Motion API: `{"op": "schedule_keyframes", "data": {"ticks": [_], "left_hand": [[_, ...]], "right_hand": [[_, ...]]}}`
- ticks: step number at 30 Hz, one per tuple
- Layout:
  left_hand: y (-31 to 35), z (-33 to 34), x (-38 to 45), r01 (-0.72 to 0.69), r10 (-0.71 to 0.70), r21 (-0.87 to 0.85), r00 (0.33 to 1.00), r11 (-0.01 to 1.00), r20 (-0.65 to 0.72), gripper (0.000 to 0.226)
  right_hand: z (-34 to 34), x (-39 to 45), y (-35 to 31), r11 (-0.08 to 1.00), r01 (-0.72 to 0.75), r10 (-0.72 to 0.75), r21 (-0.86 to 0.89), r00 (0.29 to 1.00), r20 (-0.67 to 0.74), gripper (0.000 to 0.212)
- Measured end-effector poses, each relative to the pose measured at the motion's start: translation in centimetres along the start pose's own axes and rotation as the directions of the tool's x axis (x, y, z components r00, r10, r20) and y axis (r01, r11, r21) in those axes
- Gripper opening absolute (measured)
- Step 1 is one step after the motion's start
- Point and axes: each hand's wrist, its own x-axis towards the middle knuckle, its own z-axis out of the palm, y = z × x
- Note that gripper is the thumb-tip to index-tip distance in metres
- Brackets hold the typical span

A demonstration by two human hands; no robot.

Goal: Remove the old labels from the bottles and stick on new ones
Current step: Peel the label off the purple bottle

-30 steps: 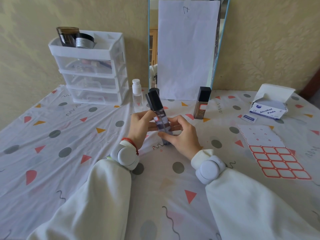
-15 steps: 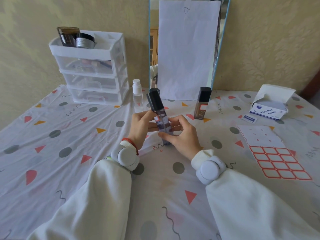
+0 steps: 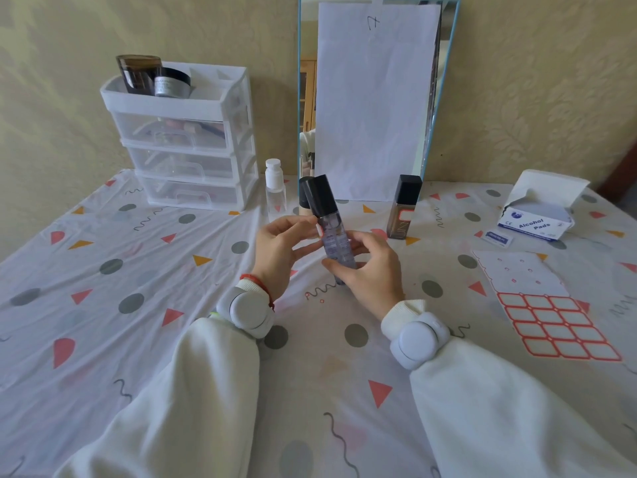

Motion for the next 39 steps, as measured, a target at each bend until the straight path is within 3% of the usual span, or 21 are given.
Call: {"op": "schedule_keyframes", "data": {"ticks": [13, 19, 39], "left_hand": [[-0.31, -0.19, 0.32, 0.102, -0.102, 0.004, 0.993, 0.995, 0.056, 0.026], [-0.40, -0.29, 0.46, 0.121, -0.122, 0.018, 0.992, 0.992, 0.040, 0.021], [-0.51, -0.44, 0.40, 0.115, -0.118, 0.119, 0.993, 0.986, 0.015, 0.017]], "right_hand": [[0.00, 0.20, 0.33, 0.991, 0.069, -0.077, -0.115, 0.995, -0.067, 0.055], [-0.21, 0.20, 0.25, 0.978, 0.112, -0.124, -0.177, 0.991, -0.058, 0.052], [-0.21, 0.16, 0.10, 0.986, 0.107, -0.109, -0.126, 0.994, -0.004, 0.059]]}}
